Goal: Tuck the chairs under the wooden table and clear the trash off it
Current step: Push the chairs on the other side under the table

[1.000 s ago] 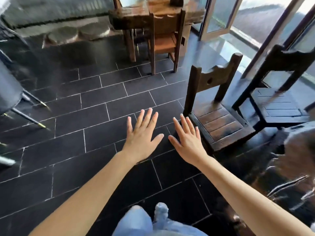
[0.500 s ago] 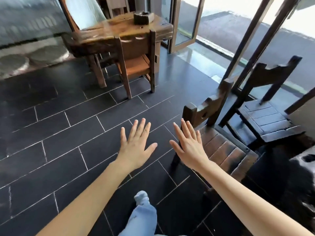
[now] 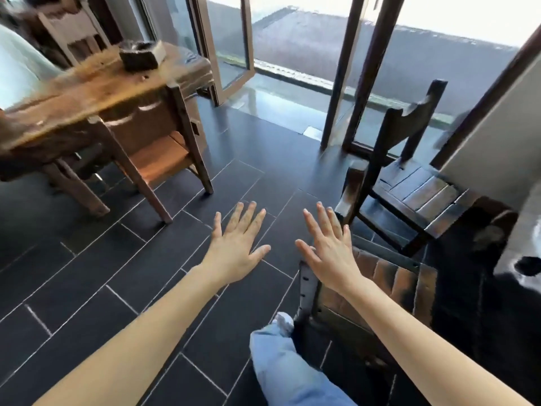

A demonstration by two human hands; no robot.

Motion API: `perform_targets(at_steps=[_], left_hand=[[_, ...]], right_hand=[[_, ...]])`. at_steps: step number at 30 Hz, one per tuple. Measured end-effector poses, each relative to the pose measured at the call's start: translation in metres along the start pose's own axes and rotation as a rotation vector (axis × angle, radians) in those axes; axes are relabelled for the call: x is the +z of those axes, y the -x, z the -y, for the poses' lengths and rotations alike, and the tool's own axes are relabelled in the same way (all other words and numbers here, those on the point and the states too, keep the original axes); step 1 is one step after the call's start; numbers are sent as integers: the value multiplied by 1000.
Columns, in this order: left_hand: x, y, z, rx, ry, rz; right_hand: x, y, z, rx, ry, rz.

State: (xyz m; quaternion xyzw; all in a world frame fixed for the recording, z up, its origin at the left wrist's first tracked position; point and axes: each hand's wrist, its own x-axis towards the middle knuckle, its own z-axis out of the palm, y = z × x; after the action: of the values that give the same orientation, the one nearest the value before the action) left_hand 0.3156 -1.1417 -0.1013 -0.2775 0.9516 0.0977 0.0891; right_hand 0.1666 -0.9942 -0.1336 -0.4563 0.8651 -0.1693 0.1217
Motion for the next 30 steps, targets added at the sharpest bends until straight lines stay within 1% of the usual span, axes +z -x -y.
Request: perform_targets(at_steps=[4,7,10,13,15,20,23,26,28,30], left_hand=[[-22,-91,14,106,-27,50],[-44,-157,14,242,-75,41],[-60,-219,-1,335,-54,24],[-64,-266,-30,498,-65,65],[-64,-299,-54,616,-107,99],[-55,-370,-126,903,-187,235],[-38,-402,-157,1076,-285,304],[-24,-430,-174,1259,-402,324],[-9,-446,-180,1306,-474,349],[7,-457,-177,1286,-571,432]], right_hand=[[-11,-77,-16,115,-11,-17],[-16,-122,-21,154,-55,-32],[-25,-151,-34,221,-82,-67],[-36,-161,-56,343,-75,-118],[-45,-162,-72,455,-50,-141],[-46,-155,-102,802,-61,-183],[-45,-151,-106,1028,-78,-222],[-33,-151,-99,1232,-151,-296],[-13,-148,-89,1354,-191,-303],[19,-138,-71,1508,-270,-229]])
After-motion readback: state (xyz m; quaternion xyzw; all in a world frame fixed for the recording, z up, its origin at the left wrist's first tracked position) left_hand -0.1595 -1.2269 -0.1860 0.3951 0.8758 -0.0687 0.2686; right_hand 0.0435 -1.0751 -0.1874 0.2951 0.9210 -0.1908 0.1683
